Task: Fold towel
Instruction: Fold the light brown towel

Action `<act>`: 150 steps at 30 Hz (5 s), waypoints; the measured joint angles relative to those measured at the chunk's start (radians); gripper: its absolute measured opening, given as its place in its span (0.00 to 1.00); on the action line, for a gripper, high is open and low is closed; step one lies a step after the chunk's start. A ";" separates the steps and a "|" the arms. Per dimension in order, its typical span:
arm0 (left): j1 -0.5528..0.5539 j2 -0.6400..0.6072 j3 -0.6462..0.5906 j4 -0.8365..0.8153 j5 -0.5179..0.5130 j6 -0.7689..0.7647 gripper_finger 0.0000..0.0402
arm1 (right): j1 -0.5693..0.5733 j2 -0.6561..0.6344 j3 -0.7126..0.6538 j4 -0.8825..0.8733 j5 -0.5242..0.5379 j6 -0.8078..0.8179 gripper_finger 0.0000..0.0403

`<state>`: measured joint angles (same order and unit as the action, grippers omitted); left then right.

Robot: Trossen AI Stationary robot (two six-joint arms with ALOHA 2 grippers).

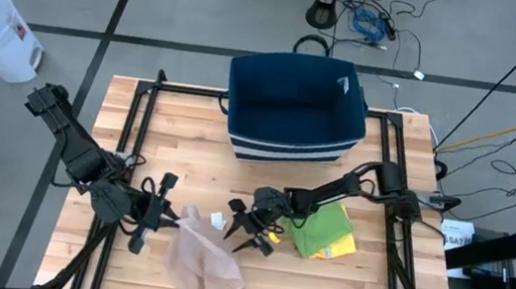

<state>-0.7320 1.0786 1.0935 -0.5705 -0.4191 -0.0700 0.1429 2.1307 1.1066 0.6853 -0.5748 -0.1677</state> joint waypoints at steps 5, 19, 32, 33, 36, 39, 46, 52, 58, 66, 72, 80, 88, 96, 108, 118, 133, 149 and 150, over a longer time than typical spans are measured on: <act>0.011 0.000 0.000 -0.001 0.000 0.000 0.00 | 0.003 0.085 0.099 -0.022 -0.004 0.003 0.49; 0.002 0.000 0.000 -0.034 -0.001 -0.005 0.00 | 0.009 -0.132 0.125 -0.598 0.047 -0.240 0.00; 0.003 0.000 0.000 -0.075 -0.002 -0.032 0.00 | 0.028 -0.429 0.125 -0.872 0.202 -0.233 0.03; 0.003 0.000 0.000 -0.075 -0.002 -0.030 0.00 | 0.029 -0.429 0.125 -0.841 0.202 -0.240 0.05; 0.003 0.000 0.000 -0.074 -0.002 -0.028 0.00 | 0.029 -0.421 0.125 -0.710 0.202 -0.263 0.13; 0.011 0.000 0.000 -0.073 -0.002 -0.027 0.00 | 0.028 -0.407 0.125 -0.562 0.202 -0.267 0.25; 0.057 0.014 0.000 -0.073 0.033 -0.012 0.00 | 0.006 -0.385 0.125 -0.308 0.197 -0.258 0.48; 0.156 0.072 0.000 -0.071 0.126 0.048 0.00 | -0.011 -0.346 0.132 -0.193 0.122 -0.205 0.48; 0.235 0.136 0.000 -0.019 0.198 0.132 0.00 | -0.019 -0.285 0.150 -0.194 0.127 -0.172 0.44; 0.305 0.175 0.000 0.064 0.360 0.219 0.00 | -0.053 -0.269 0.149 -0.194 0.115 -0.115 0.43; 0.344 0.176 0.000 0.077 0.370 0.281 0.00 | -0.051 -0.247 0.151 -0.213 0.041 -0.090 0.42; 0.388 0.189 0.000 0.056 0.380 0.319 0.00 | -0.051 -0.210 0.149 -0.224 -0.119 -0.060 0.42; 0.403 0.194 0.001 0.020 0.360 0.320 0.00 | -0.050 -0.210 0.149 -0.262 -0.344 -0.060 0.37; 0.411 0.195 0.001 0.019 0.332 0.343 0.00 | -0.030 -0.210 0.150 -0.334 -0.378 -0.109 0.30; 0.413 0.194 0.001 0.034 0.232 0.372 0.00 | -0.002 -0.211 0.151 -0.511 -0.250 -0.213 0.22; 0.412 0.194 0.000 0.005 0.232 0.345 0.00 | 0.020 -0.184 0.151 -0.625 0.019 -0.255 0.23; 0.391 0.194 0.000 -0.019 0.235 0.309 0.00 | 0.021 -0.105 0.149 -0.698 0.164 -0.211 0.23; 0.329 0.194 0.000 -0.048 0.238 0.253 0.00 | -0.031 -0.149 0.150 -0.845 0.368 -0.212 0.23; 0.322 0.194 0.000 -0.048 0.238 0.249 0.00 | -0.039 -0.149 0.150 -0.826 0.366 -0.215 0.23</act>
<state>-0.4096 1.2724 1.0939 -0.6188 -0.1811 0.1786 0.1040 1.9820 1.2564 -0.1403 -0.2090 -0.3824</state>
